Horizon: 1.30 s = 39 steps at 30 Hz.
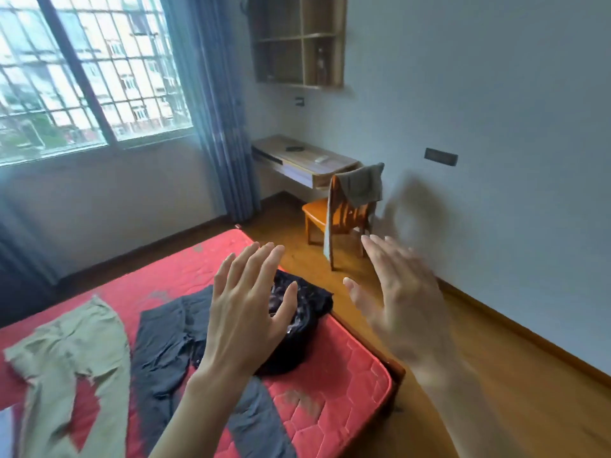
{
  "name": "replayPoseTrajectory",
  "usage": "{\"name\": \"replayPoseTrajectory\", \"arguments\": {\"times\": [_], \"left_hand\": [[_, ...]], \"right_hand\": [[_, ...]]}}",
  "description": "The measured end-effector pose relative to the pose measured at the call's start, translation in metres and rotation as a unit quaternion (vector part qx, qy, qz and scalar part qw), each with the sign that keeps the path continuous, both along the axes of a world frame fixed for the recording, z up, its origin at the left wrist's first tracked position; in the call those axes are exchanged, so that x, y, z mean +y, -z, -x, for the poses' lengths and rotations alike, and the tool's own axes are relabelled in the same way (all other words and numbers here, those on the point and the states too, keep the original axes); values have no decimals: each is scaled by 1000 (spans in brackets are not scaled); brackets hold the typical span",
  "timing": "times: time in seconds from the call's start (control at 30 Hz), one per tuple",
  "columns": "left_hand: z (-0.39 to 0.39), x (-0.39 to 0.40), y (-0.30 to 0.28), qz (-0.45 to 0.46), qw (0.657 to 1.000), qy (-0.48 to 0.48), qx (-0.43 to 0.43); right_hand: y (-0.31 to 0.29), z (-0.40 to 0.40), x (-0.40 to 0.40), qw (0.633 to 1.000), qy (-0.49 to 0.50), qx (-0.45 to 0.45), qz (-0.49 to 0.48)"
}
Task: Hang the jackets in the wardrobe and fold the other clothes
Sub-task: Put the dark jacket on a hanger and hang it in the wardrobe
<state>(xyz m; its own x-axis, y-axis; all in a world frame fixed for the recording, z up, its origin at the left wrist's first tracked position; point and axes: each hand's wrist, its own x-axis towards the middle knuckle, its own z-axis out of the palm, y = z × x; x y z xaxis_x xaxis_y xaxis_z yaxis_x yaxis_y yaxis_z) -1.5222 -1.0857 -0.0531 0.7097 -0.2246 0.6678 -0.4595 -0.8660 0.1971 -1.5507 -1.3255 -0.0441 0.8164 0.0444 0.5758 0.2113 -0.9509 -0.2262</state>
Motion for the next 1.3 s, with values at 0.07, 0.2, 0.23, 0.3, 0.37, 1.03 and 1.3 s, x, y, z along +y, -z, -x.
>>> {"name": "replayPoseTrajectory", "arguments": {"times": [0.07,0.2,0.23,0.3,0.37,1.03,1.3], "left_hand": [[2,32,8,4,999,-41,11],[1,92,26,18,995,-96,22],[-1,107,31,21,994,-106,26],[-9,135,40,23,992,-122,35],[-19,162,49,18,990,-132,45],[-149,273,185,41,966,-205,151],[-218,254,266,65,953,-233,183]], "right_hand": [[8,-16,29,999,-35,13,6],[29,-47,87,996,-79,32,9],[34,-54,103,995,-88,36,9],[45,-67,132,994,-102,43,12],[53,-81,161,992,-114,51,18],[177,-223,246,973,-174,153,5],[260,-305,220,966,-167,196,-34]]}}
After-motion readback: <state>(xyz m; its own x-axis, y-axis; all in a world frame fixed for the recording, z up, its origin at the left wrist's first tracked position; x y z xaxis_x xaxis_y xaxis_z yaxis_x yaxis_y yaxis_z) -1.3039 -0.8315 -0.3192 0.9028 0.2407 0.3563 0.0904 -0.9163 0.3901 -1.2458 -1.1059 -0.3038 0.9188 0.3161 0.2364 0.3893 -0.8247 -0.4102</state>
